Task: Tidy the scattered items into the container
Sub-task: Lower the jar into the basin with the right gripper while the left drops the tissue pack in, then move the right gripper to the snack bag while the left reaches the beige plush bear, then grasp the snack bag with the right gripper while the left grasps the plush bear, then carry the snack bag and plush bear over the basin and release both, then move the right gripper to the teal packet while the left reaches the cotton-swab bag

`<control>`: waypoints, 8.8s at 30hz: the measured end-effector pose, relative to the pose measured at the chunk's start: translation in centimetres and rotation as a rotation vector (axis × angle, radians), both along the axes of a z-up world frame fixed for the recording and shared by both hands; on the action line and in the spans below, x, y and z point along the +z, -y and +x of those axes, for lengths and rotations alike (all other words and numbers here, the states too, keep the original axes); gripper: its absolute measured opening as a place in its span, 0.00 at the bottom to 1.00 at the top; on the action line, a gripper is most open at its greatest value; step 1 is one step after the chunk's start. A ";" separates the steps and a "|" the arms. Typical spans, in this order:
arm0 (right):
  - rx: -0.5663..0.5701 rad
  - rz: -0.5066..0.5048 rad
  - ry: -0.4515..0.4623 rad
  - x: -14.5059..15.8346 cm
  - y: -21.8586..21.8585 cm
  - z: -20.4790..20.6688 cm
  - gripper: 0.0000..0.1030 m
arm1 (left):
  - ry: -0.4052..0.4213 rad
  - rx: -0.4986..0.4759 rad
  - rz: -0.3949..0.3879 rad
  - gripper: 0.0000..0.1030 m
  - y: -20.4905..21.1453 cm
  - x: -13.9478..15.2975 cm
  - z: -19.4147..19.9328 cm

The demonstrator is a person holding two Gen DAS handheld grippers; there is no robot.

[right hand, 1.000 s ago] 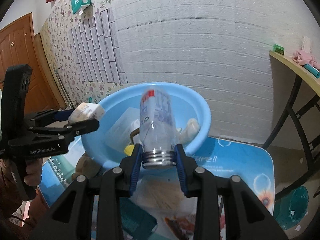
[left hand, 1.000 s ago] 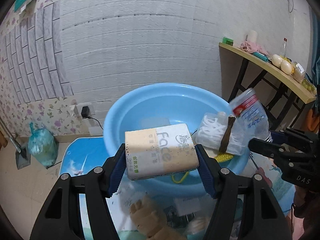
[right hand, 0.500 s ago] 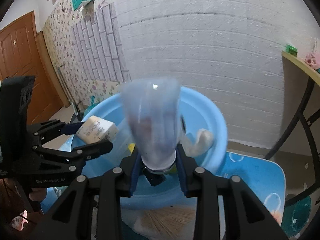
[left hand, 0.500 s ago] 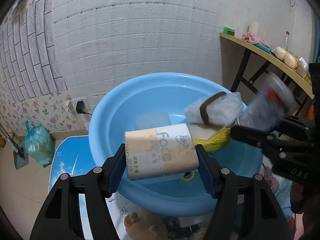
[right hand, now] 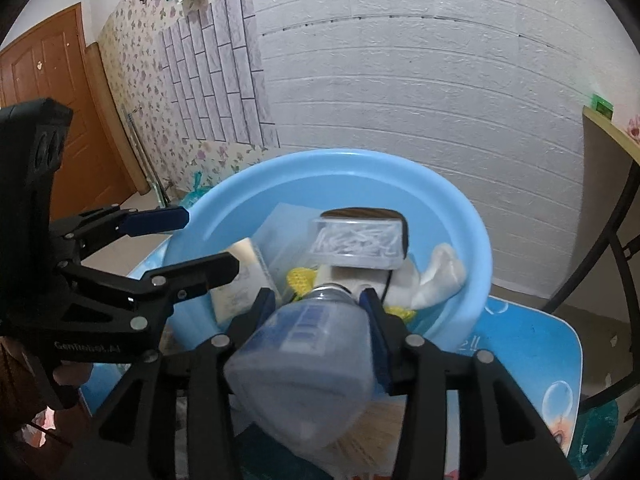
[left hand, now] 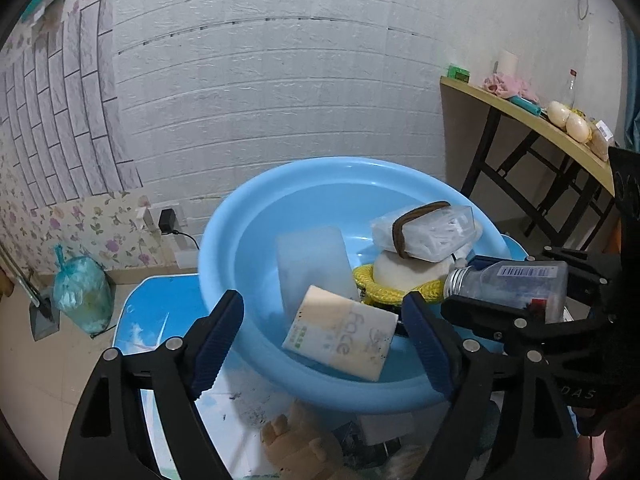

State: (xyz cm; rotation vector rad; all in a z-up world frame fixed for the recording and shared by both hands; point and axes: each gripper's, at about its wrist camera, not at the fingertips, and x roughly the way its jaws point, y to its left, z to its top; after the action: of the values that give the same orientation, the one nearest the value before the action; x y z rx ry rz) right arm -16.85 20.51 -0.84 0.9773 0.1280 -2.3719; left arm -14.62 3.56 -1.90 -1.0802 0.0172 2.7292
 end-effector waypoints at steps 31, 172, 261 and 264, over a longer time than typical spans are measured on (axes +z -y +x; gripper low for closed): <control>-0.237 -0.108 -0.026 2.6 -7.4 3.8 0.43 | 0.036 0.116 0.005 0.79 5.4 -0.9 4.5; -0.229 -0.063 0.050 -2.8 -8.9 13.1 0.41 | 0.056 0.132 -0.037 0.50 4.9 -3.7 14.2; -0.208 -0.059 -0.022 2.0 -4.9 4.3 0.46 | -0.060 0.071 -0.047 0.82 2.3 0.5 7.3; -0.228 -0.066 -0.007 1.6 -5.8 5.7 0.46 | -0.051 0.066 -0.042 0.88 2.2 0.1 8.7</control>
State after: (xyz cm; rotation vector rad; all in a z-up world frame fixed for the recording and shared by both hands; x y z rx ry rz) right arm -11.13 26.27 0.76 0.9986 -0.0625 -2.5680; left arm -5.93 1.35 -1.80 -1.0401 0.0481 2.8266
